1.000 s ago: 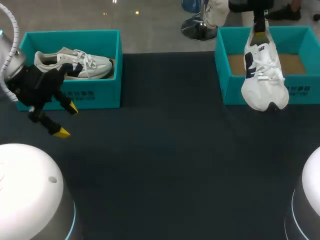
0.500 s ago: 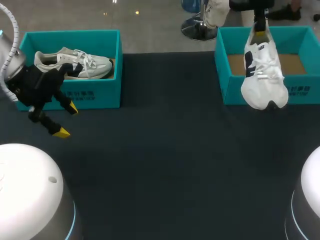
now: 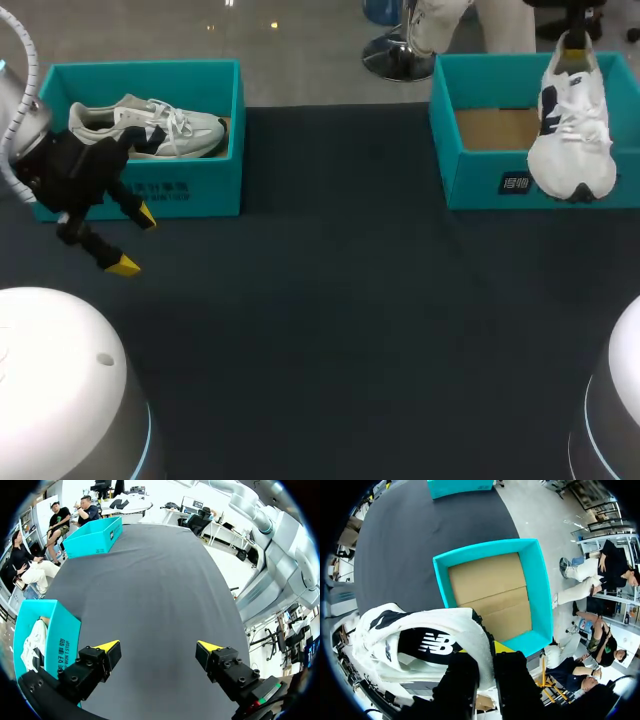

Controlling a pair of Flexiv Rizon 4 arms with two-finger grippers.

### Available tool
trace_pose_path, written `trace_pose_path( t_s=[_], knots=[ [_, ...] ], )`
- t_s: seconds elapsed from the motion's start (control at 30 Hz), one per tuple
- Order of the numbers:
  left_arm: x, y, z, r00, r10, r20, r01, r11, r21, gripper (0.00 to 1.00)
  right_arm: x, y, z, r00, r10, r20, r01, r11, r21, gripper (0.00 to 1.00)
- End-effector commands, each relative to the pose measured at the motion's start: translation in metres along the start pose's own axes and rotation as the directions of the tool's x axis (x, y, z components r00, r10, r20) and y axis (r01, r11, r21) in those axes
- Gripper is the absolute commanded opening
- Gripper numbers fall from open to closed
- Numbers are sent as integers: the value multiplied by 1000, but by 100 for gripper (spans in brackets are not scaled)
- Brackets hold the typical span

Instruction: Take the shoe out of the shoebox, open the shoe tongue, remove and reinsert the insole, then place the shoe into the shoebox

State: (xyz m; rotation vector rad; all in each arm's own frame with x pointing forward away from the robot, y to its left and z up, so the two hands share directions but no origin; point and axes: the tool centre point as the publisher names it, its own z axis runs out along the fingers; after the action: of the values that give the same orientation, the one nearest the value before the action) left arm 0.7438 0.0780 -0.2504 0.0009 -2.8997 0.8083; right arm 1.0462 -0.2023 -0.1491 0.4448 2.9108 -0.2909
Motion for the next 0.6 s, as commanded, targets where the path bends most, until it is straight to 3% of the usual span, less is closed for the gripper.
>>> trace_pose_path(
  t_s=[0.03, 0.37, 0.6],
  knots=[
    [0, 0, 0, 1000, 0, -1, 0, 1000, -2, 100, -20, -13, 11, 999, 11, -33, -11, 1000, 1, 0],
    [0, 0, 0, 1000, 0, -1, 0, 1000, -2, 100, -50, -51, 34, 995, 80, -51, -78, 996, 35, 0],
    [0, 0, 0, 1000, 0, -1, 0, 1000, -2, 100, -54, -67, 40, 987, 127, -95, -122, 991, 61, 0]
  ],
)
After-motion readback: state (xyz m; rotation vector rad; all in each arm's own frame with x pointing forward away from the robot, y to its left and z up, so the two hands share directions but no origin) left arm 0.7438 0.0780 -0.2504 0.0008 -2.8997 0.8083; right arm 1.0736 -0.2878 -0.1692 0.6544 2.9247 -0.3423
